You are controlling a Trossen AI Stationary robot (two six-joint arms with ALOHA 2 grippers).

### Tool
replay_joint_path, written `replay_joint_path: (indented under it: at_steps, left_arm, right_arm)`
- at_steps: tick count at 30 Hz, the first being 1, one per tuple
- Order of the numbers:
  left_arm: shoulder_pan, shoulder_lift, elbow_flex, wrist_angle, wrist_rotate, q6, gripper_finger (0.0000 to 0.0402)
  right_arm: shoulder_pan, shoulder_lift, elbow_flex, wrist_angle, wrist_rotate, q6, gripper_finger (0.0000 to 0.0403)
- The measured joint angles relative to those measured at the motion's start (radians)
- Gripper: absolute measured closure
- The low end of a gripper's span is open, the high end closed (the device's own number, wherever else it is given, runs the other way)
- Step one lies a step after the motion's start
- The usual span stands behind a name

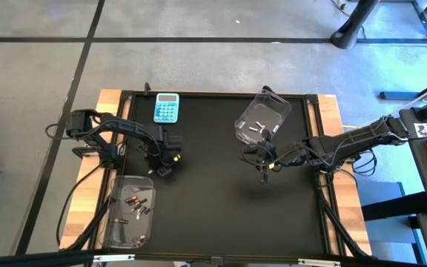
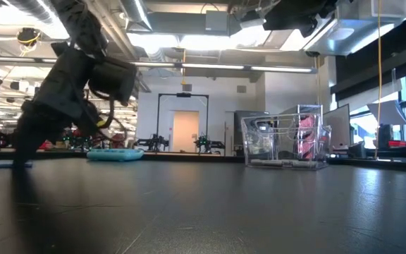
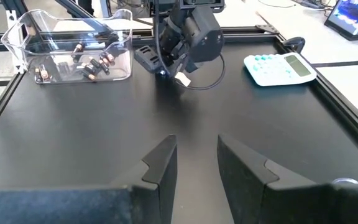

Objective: Sort batteries
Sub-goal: Put the white battery into the top transparent bin

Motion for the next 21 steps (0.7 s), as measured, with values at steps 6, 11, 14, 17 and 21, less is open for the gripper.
replay_joint_path:
  at_steps: [6,11,14,17,21]
  left_arm:
    - [0.000,-0.003,0.053,0.115,-0.108,0.049,0.0389]
    - [0.000,-0.001,0.067,0.330,-0.128,0.087,0.0386]
    - [0.001,0.003,0.074,0.482,-0.140,0.122,0.0385]
    - [-0.010,0.007,0.074,0.625,-0.153,0.175,0.0384]
    - [-0.045,0.012,0.075,0.791,-0.186,0.242,0.0384]
  right_arm:
    - [0.000,0.000,0.000,0.005,0.020,0.000,0.0288]
    - [0.000,0.000,0.000,0.007,0.022,-0.001,0.0288]
    - [0.000,0.000,0.000,0.008,0.025,-0.001,0.0288]
    - [0.000,0.000,0.000,0.008,0.024,-0.001,0.0288]
    - [0.000,0.000,0.000,0.006,0.026,0.001,0.0288]
